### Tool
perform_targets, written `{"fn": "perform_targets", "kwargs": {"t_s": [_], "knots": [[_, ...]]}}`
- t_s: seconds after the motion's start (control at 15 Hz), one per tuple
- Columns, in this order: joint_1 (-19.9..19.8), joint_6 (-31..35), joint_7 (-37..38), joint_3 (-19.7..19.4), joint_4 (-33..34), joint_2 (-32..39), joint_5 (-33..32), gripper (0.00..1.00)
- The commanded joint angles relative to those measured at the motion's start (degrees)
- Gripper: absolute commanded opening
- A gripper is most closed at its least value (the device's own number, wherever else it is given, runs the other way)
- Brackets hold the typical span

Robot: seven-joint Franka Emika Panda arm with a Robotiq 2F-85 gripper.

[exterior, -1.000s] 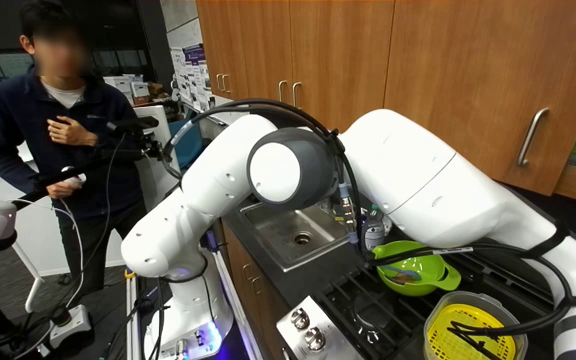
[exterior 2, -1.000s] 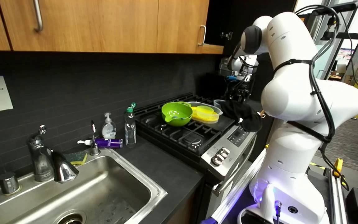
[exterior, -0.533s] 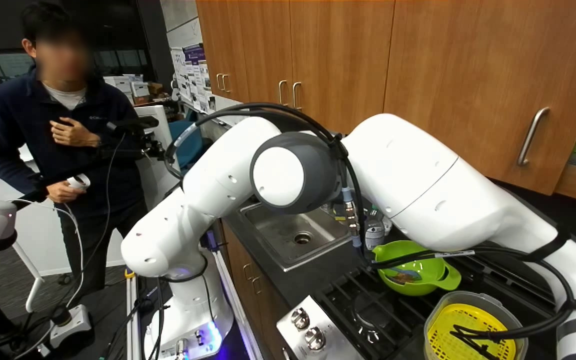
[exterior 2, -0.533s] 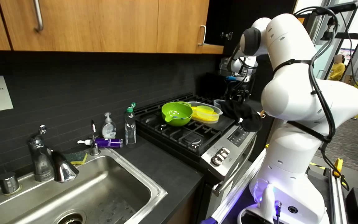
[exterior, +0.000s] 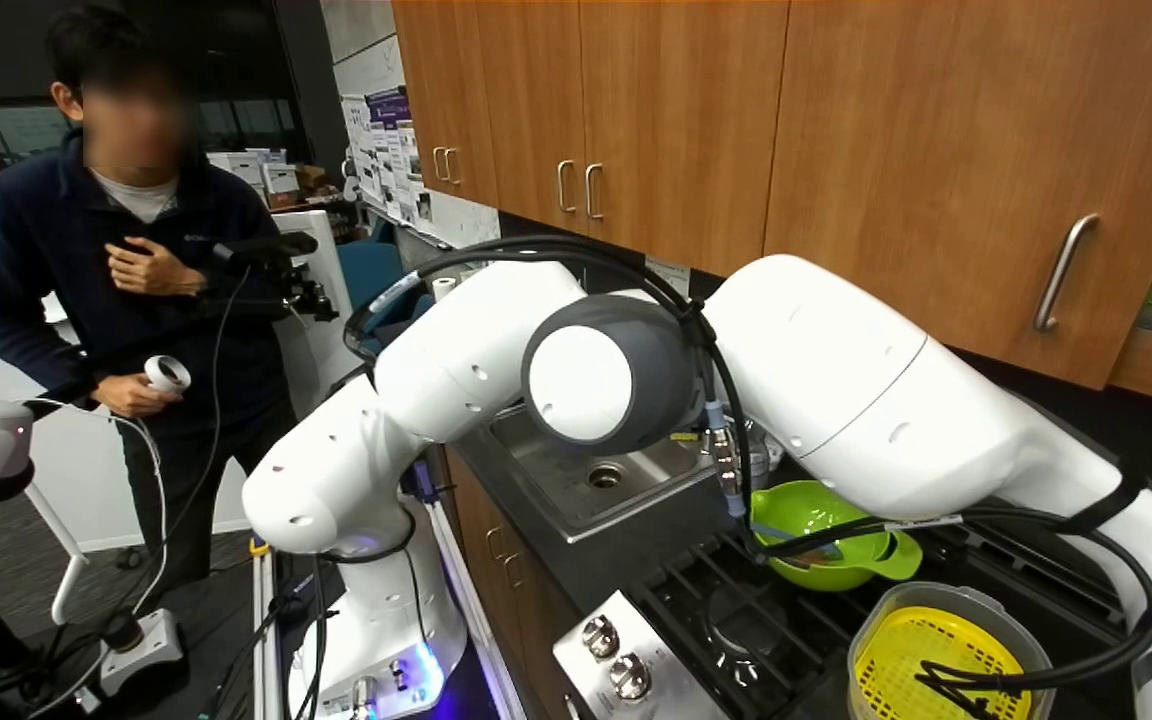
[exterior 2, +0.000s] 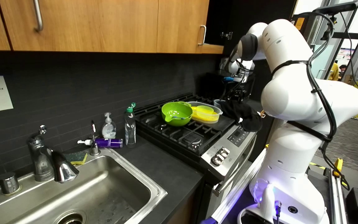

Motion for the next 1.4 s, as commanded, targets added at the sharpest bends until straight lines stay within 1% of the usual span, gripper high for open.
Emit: {"fn": "perform_targets", "kwargs": {"t_s": [0.0,0.67,0.73,0.87,1.0,1.07,1.33], "knots": [[-0.17,-3.1,0.2,-0.7,5.21,3.19,0.44,1.0],[-1.03,-7.5,0.15,-0.54,10.62,7.03,0.67,1.0],[-1.2,-7.77,0.15,-0.24,11.23,7.33,0.4,0.8],[-1.3,-8.16,0.16,-0.09,12.03,7.75,0.27,0.68],[-1.31,-8.53,0.17,-0.21,12.73,8.1,0.42,0.53],[-1.33,-8.64,0.15,-0.23,12.99,8.24,0.42,0.44],[-1.38,-8.7,0.16,-0.26,13.45,8.42,0.55,0.12]]}}
